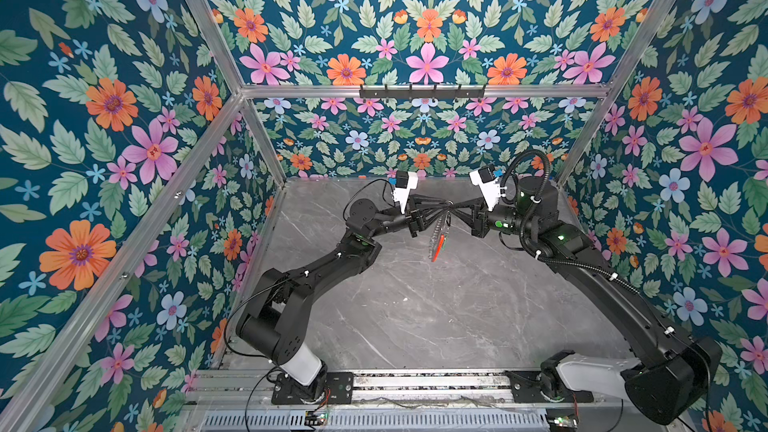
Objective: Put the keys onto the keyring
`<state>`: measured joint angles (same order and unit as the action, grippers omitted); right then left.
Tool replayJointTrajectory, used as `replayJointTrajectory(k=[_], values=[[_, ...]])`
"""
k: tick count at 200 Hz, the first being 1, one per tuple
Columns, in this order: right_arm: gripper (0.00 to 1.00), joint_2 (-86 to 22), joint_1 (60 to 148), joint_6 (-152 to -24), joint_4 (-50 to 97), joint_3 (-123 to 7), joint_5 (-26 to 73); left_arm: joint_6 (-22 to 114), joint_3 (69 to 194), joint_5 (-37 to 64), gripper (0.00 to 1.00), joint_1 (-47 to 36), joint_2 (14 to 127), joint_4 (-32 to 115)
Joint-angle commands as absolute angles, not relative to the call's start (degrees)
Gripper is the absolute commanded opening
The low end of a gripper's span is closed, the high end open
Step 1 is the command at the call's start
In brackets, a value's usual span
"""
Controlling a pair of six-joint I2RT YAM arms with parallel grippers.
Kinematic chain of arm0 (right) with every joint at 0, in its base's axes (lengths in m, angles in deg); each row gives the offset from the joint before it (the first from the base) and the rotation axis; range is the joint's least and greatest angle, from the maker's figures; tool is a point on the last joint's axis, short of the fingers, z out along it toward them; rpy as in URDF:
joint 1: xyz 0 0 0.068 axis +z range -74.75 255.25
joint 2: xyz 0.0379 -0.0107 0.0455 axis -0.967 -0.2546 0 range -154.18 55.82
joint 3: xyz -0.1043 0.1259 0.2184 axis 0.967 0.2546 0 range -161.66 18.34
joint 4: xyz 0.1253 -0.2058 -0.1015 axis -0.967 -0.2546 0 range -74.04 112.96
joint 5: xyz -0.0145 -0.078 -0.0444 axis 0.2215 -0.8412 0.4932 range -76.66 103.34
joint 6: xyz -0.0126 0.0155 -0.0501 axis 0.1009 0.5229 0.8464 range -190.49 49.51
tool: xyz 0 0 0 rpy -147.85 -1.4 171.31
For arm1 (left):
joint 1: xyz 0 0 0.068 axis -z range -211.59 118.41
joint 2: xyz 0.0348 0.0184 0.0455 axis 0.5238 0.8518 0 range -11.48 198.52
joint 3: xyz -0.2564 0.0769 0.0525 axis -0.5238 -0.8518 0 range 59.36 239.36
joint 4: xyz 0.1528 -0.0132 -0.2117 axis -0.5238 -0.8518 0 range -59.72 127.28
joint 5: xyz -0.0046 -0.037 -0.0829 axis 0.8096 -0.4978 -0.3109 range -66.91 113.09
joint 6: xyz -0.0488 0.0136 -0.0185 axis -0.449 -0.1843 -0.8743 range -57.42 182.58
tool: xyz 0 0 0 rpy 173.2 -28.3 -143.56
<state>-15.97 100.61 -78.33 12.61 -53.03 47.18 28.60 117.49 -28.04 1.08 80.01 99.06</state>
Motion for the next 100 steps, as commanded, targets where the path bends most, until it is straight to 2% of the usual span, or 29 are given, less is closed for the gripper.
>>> replayJointTrajectory(k=[1,21,57,100], values=[[0.0,-15.6,100.6,-73.2,9.0,-54.5,45.8,31.9,117.1,-29.8,0.29,0.4,78.7,100.1],[0.0,-15.7,100.6,-69.2,3.9,-55.8,44.7,38.0,116.9,-32.2,0.28,-0.2,76.7,94.6],[0.0,-16.4,101.5,-63.5,-1.7,-57.4,42.8,54.3,120.4,-36.1,0.23,-0.2,74.6,74.5],[0.0,-17.5,103.2,-61.7,-4.5,-59.0,43.2,53.3,123.8,-40.6,0.2,0.2,76.7,71.9]])
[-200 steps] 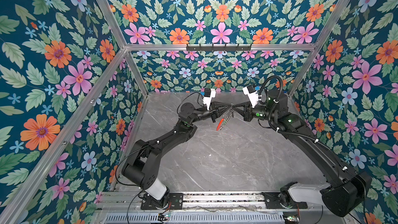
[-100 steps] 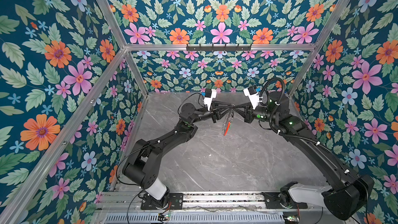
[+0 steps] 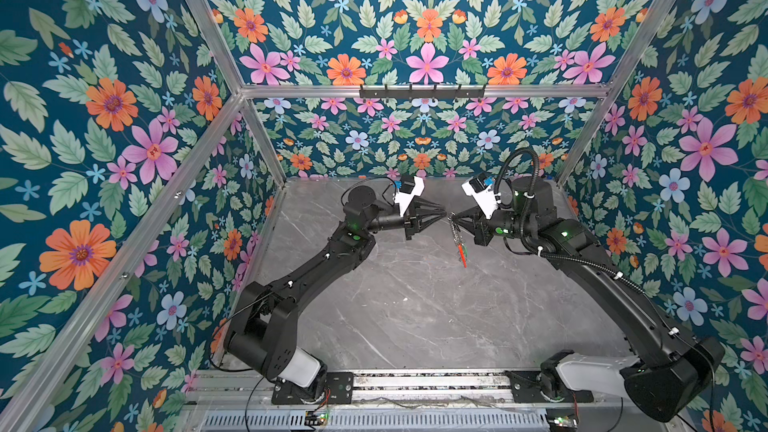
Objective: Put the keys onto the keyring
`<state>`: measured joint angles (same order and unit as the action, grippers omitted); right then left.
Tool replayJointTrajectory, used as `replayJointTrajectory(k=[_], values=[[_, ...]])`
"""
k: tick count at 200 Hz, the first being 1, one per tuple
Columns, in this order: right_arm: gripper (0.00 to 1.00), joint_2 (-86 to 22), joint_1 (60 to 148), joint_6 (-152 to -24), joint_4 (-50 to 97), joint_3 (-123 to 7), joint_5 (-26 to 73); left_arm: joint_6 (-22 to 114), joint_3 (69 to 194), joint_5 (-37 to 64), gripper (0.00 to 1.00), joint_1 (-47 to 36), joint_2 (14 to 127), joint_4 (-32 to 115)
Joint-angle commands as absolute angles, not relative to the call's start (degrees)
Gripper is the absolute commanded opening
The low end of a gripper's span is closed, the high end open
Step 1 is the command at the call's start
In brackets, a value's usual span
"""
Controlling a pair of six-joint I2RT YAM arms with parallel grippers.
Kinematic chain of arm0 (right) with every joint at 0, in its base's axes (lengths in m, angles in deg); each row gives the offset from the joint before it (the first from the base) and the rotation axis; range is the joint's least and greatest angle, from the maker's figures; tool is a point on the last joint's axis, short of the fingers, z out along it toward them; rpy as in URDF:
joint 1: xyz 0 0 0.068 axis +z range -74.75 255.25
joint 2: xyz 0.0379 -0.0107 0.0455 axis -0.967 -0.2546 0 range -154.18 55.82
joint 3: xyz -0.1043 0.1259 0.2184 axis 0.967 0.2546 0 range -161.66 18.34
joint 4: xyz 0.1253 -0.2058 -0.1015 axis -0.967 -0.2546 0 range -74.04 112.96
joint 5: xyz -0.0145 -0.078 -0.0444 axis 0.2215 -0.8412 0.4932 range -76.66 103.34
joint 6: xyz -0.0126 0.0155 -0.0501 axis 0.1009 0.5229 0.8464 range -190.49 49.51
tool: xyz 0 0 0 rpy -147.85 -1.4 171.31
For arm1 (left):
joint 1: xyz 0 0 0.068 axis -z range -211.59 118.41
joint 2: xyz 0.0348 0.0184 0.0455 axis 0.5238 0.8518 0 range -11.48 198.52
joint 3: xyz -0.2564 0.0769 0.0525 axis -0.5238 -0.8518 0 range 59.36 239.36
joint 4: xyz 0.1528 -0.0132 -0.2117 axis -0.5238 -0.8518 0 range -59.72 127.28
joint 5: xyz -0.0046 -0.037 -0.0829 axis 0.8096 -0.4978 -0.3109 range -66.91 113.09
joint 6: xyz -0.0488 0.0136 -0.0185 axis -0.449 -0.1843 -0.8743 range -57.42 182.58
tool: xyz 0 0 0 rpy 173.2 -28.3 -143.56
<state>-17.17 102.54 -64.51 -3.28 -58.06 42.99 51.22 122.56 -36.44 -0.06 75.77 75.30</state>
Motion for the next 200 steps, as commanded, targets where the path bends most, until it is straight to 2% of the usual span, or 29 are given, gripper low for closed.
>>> replayJointTrajectory(k=[1,54,87,133,147,155,200], values=[[0.0,-17.5,103.2,-61.7,-4.5,-59.0,43.2,53.2,123.8,-40.6,0.2,0.2,76.7,72.0],[0.0,-17.3,103.6,-62.0,-4.4,-59.4,43.9,50.7,124.3,-41.7,0.17,1.0,78.3,73.9],[0.0,-17.4,103.7,-62.3,-4.2,-59.6,43.9,50.1,124.3,-41.8,0.0,1.1,78.1,74.1],[0.0,-14.8,103.7,-66.3,2.7,-55.5,39.7,47.5,121.2,-41.2,0.0,0.9,76.7,80.2],[0.22,-13.6,103.5,-66.9,4.7,-53.6,36.8,46.7,120.0,-39.3,0.0,0.7,75.9,82.1],[0.28,-13.1,103.0,-67.4,5.8,-52.6,36.4,46.4,119.8,-38.2,0.0,0.6,75.5,82.6],[0.3,-12.3,100.8,-68.9,9.4,-49.1,39.8,38.8,118.7,-36.0,0.0,0.4,76.1,91.7]])
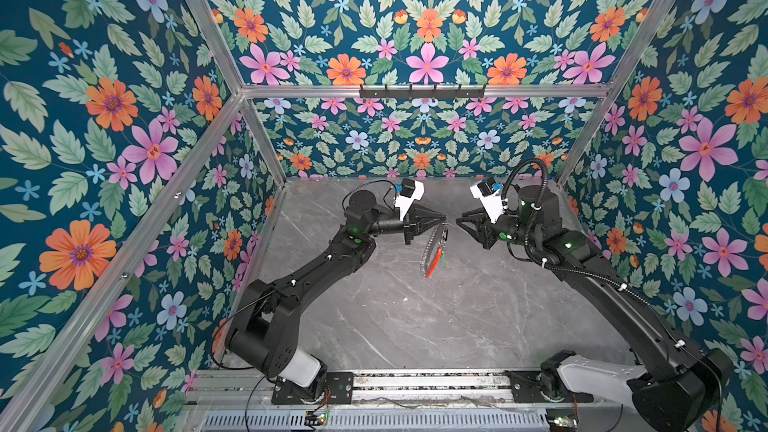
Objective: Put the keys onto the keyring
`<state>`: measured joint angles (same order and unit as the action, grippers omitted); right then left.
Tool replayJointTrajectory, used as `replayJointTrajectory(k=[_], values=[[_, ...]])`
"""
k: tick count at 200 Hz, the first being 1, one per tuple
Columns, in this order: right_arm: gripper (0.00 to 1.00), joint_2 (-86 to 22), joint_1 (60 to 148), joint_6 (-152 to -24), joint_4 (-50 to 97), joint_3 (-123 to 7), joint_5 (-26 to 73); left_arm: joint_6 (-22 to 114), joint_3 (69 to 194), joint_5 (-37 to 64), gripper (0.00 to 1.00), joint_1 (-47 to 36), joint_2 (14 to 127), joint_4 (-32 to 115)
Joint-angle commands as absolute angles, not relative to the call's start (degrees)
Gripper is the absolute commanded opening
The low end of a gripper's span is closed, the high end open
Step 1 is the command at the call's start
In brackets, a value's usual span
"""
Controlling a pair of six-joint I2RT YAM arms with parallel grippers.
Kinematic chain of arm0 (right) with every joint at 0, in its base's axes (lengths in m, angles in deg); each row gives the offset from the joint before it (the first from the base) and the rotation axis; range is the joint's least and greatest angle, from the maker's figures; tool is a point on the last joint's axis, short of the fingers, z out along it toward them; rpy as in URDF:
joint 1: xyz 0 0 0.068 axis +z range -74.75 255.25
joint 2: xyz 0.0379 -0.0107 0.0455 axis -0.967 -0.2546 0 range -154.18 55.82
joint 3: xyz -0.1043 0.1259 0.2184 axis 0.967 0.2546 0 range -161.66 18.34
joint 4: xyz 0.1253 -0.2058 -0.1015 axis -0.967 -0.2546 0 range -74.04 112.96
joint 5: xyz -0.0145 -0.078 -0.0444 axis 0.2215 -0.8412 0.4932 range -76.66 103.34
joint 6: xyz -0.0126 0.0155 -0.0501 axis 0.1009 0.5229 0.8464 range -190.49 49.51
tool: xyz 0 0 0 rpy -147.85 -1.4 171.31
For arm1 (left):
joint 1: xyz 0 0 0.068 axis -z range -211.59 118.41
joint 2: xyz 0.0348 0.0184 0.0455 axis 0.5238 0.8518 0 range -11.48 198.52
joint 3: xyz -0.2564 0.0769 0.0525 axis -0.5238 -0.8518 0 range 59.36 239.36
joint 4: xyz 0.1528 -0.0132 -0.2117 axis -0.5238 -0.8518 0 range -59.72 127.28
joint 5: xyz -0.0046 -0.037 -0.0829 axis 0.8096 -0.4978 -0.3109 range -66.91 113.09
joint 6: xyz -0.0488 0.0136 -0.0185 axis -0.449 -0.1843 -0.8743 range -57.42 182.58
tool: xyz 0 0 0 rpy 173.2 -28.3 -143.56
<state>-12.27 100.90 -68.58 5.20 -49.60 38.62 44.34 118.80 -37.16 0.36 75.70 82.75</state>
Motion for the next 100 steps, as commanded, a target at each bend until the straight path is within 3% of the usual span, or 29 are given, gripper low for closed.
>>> replayJointTrajectory(k=[1,36,100], values=[[0.3,-12.4,100.8,-69.0,9.4,-49.1,39.8,38.7,118.7,-36.0,0.0,0.4,76.2,91.8],[0.3,-14.5,102.1,-68.8,8.5,-50.5,45.3,35.5,118.4,-34.7,0.0,0.5,77.0,95.2],[0.27,-17.3,104.1,-70.6,11.0,-51.4,46.1,29.4,118.4,-31.1,0.0,1.1,79.1,101.9]])
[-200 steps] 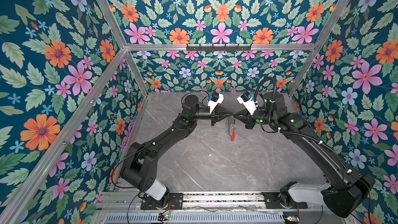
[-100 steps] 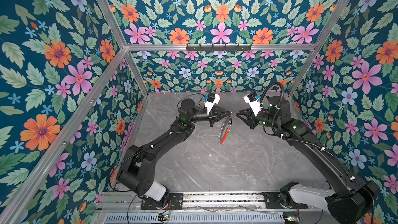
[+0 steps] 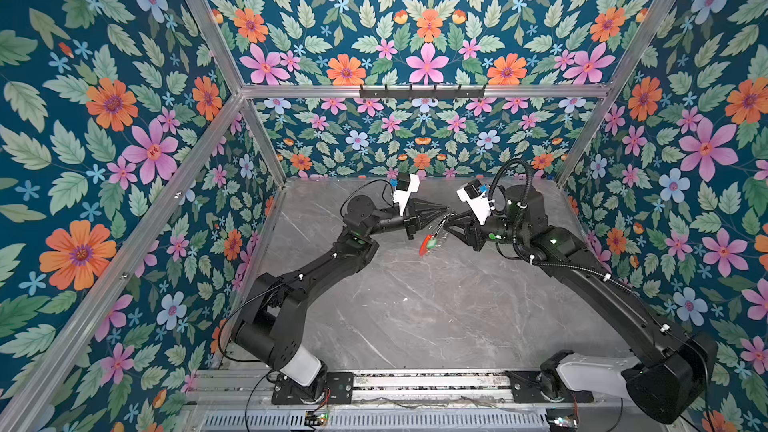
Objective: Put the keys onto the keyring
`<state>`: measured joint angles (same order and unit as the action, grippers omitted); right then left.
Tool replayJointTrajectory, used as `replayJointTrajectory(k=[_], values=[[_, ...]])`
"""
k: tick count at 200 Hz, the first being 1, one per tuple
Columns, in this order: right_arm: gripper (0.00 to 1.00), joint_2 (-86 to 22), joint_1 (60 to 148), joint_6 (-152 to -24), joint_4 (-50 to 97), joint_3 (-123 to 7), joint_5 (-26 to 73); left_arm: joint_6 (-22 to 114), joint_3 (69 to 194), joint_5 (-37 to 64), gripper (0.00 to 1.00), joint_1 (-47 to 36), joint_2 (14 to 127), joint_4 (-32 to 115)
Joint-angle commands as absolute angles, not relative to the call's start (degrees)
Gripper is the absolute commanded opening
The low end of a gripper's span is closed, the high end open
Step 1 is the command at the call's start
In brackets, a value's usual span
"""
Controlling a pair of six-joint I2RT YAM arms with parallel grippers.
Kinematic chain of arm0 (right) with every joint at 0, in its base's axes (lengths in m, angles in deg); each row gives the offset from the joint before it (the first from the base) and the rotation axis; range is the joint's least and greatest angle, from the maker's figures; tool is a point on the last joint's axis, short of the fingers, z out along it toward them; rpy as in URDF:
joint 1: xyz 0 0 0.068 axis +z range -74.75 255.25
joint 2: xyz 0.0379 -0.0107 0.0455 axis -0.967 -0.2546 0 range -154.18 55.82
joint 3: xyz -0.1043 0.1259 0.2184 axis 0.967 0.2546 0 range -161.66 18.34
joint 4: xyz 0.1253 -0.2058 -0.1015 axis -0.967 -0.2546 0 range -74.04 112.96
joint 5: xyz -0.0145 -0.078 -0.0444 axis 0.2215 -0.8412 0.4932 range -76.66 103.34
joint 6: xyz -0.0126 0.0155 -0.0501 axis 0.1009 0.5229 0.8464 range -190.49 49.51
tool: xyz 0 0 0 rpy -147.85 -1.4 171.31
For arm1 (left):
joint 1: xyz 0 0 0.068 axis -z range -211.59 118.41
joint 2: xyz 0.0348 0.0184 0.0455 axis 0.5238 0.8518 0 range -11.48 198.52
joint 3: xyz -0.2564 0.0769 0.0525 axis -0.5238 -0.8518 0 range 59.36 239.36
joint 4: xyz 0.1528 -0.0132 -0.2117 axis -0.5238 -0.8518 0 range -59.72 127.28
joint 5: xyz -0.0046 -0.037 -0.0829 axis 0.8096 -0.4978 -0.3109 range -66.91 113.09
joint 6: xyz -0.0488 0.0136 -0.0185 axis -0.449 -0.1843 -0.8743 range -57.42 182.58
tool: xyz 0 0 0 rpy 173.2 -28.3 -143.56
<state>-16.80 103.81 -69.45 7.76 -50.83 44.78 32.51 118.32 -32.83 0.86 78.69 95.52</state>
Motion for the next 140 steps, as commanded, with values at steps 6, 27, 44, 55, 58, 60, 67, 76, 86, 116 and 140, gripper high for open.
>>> replayJointTrajectory(k=[6,27,44,55,58,60,67,76,86,116,140], values=[[0.27,-17.4,104.2,-70.9,11.4,-51.5,46.0,29.2,118.3,-31.0,0.0,1.2,79.3,102.2],[0.24,-18.1,104.2,-71.2,12.1,-52.2,45.1,28.5,118.1,-30.2,0.0,1.3,79.5,103.5],[0.22,-18.8,104.1,-71.6,12.6,-52.8,44.7,26.7,117.7,-29.2,0.0,1.3,79.9,105.9],[0.21,-19.5,104.2,-72.1,13.2,-53.1,44.8,25.3,117.3,-27.9,0.0,1.4,80.4,108.1],[0.2,-19.6,104.2,-72.2,13.5,-53.2,44.9,25.0,117.1,-27.6,0.0,1.4,80.5,108.7],[0.2,-19.6,104.2,-72.4,13.7,-53.2,44.9,24.8,116.9,-27.3,0.0,1.4,80.7,109.2],[0.2,-20.1,104.3,-72.8,14.2,-53.3,45.3,23.7,116.6,-26.7,0.0,1.5,81.2,111.2],[0.19,-20.4,104.3,-73.3,14.7,-53.4,45.4,22.2,116.1,-25.6,0.0,1.5,81.8,113.7],[0.19,-20.6,104.3,-73.9,14.9,-53.4,45.4,20.8,115.7,-24.8,0.0,1.5,82.4,116.3],[0.19,-18.9,104.2,-73.7,13.9,-52.0,41.9,20.6,114.6,-21.2,0.0,1.5,82.1,118.5],[0.21,-16.4,102.8,-73.7,13.1,-50.1,41.2,21.0,113.5,-16.2,0.0,1.5,81.0,117.2]])
